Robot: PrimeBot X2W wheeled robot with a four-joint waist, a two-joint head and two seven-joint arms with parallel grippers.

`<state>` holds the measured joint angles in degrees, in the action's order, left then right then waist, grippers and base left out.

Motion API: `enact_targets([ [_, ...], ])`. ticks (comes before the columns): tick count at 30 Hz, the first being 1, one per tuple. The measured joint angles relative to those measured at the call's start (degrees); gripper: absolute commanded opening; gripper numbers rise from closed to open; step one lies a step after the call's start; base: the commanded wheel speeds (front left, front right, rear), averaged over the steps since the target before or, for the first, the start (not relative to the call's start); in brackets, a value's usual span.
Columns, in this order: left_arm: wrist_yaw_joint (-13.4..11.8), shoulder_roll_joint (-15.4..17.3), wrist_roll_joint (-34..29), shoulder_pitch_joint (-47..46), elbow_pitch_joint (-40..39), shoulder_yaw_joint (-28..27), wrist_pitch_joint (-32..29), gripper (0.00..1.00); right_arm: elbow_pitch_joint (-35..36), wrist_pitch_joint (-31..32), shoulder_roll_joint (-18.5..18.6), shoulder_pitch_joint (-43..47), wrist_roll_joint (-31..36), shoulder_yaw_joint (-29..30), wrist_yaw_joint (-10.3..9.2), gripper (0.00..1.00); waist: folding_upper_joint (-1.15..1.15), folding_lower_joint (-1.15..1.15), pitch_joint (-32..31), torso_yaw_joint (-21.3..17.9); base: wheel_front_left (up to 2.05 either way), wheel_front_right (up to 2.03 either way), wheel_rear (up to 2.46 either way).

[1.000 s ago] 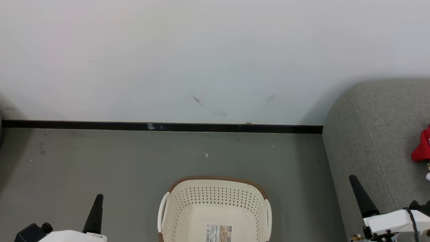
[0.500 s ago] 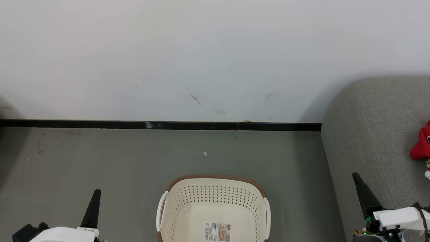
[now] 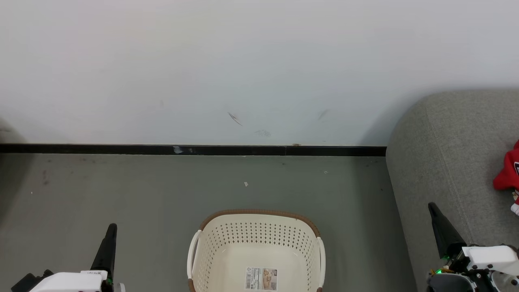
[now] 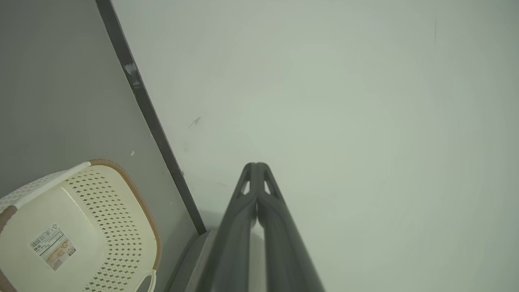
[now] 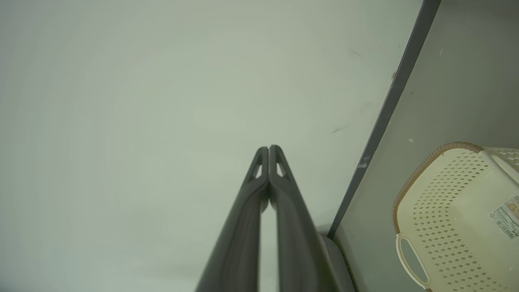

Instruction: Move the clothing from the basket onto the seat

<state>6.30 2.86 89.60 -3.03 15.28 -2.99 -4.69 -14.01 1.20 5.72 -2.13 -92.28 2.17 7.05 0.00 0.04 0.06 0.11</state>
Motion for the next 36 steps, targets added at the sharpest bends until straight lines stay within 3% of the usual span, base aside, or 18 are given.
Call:
enact_targets([
  [6,0.5,-0.6,2.7,-0.4,0.4,-0.8,-0.9,0.0,-0.7,0.8,-0.1,-0.9,-3.6,0.5,0.0,0.0,0.0,0.0,0.1,-0.1,0.0,0.0,0.0],
  [36,0.5,-0.6,2.7,-0.4,0.6,-0.9,-0.9,0.0,-0.9,0.9,-0.2,-1.0,-3.5,0.7,0.0,0.0,0.0,-0.01,0.1,-0.1,0.0,0.0,0.0],
])
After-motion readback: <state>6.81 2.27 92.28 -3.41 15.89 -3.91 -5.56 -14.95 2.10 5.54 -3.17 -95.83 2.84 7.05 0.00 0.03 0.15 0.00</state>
